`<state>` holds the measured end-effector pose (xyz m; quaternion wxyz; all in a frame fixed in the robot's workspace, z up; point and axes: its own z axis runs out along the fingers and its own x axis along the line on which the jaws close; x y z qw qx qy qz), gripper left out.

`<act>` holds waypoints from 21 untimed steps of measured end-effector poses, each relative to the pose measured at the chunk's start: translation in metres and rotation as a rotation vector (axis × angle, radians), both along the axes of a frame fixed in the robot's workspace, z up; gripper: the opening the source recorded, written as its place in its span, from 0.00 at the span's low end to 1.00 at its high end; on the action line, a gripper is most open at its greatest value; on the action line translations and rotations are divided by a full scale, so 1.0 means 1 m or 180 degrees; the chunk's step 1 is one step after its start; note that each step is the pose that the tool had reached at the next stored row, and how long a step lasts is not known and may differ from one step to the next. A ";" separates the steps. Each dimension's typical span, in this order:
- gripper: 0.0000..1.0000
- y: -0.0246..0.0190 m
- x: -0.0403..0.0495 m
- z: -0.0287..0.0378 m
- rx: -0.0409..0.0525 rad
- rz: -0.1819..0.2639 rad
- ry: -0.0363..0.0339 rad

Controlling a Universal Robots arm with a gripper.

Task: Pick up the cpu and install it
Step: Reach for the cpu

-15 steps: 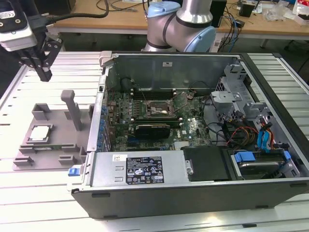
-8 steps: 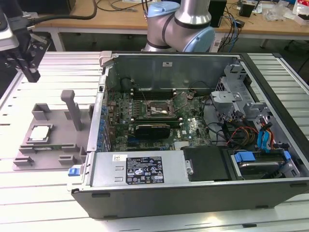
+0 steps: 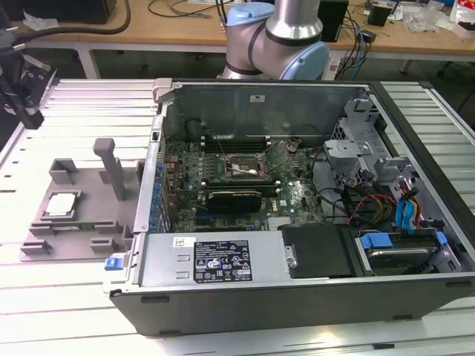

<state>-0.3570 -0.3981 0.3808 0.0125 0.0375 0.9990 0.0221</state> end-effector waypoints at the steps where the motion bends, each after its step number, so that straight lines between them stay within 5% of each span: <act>1: 0.11 0.0001 -0.0023 -0.0004 0.0000 0.0000 0.0000; 14: 0.11 0.0006 -0.0227 -0.0034 0.0000 0.0000 0.0000; 21: 0.11 0.0011 -0.0408 -0.0060 0.0000 0.0000 0.0000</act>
